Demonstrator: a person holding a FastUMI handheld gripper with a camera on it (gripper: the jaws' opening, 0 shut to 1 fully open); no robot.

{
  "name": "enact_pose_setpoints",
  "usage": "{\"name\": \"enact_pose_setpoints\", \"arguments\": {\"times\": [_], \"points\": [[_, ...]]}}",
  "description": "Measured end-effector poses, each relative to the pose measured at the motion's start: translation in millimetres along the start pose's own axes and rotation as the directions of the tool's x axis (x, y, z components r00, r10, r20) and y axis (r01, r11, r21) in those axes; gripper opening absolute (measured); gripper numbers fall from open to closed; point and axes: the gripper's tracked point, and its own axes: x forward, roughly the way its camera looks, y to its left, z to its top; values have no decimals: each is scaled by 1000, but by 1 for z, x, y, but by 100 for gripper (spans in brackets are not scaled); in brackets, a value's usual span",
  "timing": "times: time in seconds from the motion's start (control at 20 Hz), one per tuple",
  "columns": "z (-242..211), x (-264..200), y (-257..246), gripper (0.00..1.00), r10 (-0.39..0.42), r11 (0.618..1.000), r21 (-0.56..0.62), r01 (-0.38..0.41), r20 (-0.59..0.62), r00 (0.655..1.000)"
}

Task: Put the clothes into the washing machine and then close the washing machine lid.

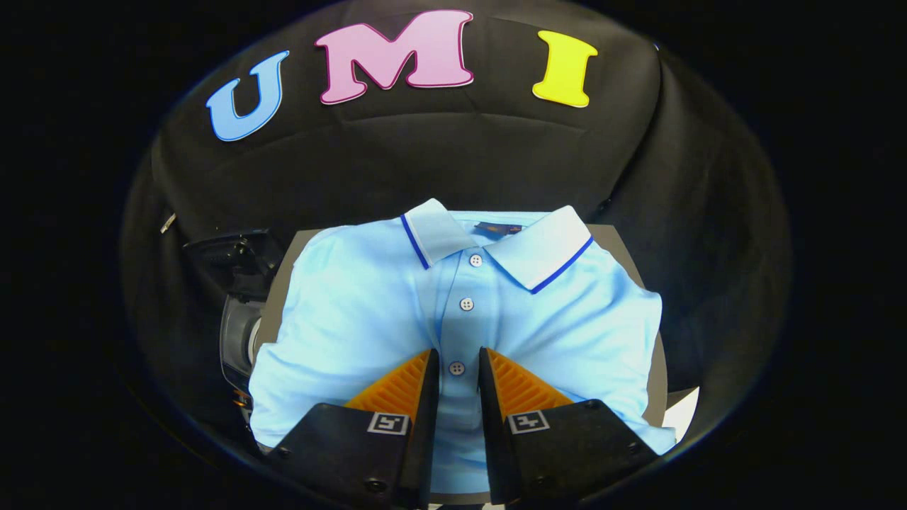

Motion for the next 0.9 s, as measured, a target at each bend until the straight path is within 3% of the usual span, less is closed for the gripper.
{"name": "enact_pose_setpoints", "arguments": {"times": [0.05,0.5,0.9], "points": [[0,-4,0,14,-2,1000,19,2,6,1000],[6,-7,2,10,65,997,33,-67,56,996],[45,-62,28,10,180,977,80,-199,200,963]]}}
